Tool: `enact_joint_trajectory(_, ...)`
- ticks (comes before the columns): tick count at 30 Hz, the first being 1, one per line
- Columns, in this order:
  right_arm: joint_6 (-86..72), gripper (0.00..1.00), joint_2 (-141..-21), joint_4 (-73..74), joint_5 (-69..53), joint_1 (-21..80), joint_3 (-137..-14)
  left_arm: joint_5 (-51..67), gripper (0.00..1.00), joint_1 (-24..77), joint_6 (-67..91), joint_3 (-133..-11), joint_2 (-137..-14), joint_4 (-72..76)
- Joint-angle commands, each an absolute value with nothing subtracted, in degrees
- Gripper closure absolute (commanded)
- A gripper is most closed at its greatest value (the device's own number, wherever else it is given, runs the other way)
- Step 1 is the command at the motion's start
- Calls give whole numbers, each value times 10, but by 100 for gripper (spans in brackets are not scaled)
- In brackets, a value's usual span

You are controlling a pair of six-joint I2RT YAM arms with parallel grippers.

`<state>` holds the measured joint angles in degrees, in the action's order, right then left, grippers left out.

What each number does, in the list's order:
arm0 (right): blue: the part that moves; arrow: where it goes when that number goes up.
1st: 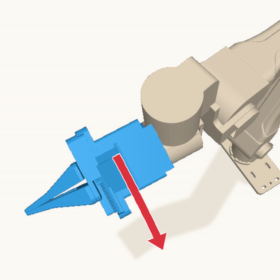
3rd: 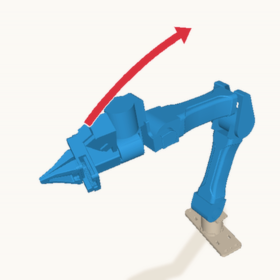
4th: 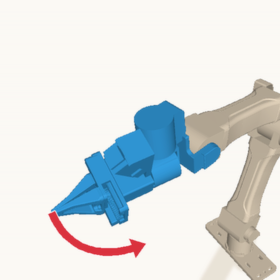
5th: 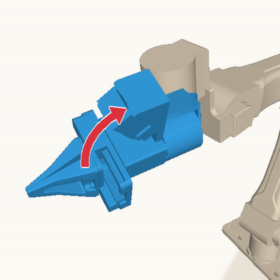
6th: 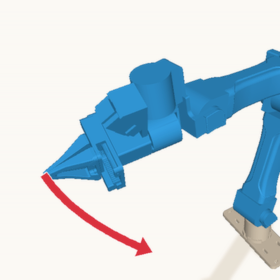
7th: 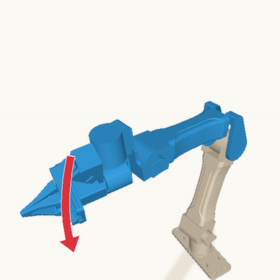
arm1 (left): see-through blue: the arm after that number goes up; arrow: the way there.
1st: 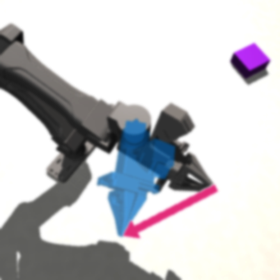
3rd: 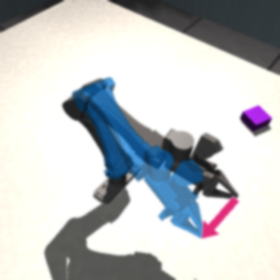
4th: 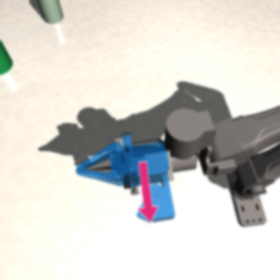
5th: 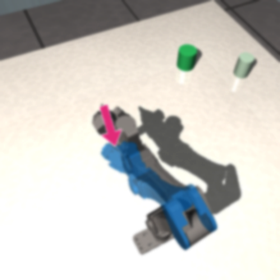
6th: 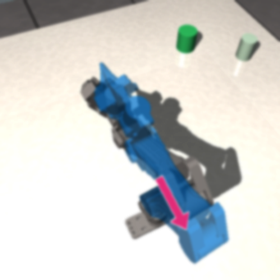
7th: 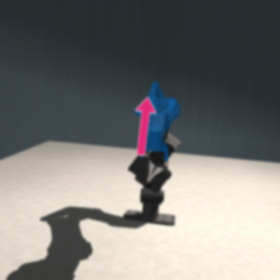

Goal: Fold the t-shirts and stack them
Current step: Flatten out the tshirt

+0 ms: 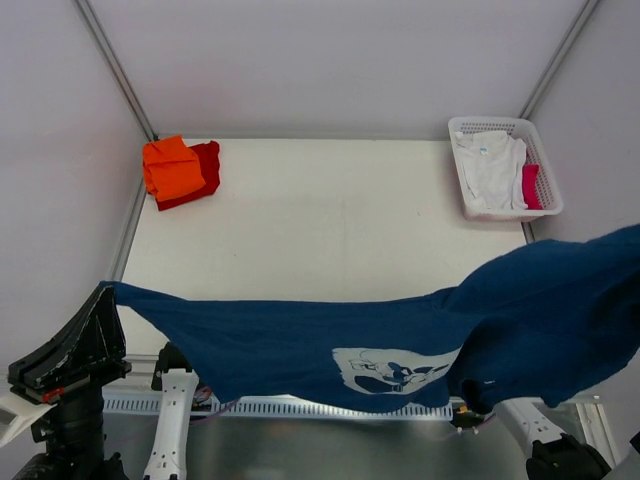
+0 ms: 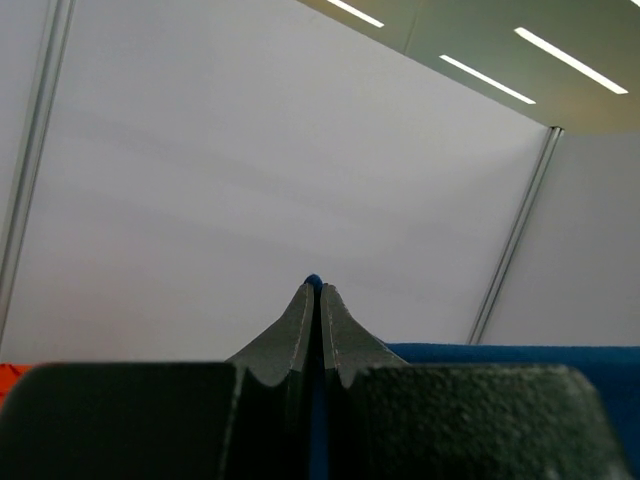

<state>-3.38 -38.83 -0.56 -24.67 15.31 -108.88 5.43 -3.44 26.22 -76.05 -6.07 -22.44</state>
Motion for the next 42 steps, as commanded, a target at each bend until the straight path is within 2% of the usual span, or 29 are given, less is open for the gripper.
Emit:
enact_joint_trajectory(1,-49,100,-436,-3,-231,154,-1087,35,100,-39,279,-739,-52,-217)
enact_joint_trajectory(11,-40,100,-409,-3,-179,154,-877,40,100,-40,271,-686,-67,-216)
enact_joint_trajectory(21,-4,100,-425,12,-125,154,-699,25,100,-41,239,-557,-112,-163)
enact_joint_trajectory(31,58,100,-538,-29,-78,153,-627,-13,100,-40,207,-430,-214,-35)
enact_joint_trajectory(42,75,100,-711,-93,-48,142,-649,-87,100,-41,231,-384,-375,87)
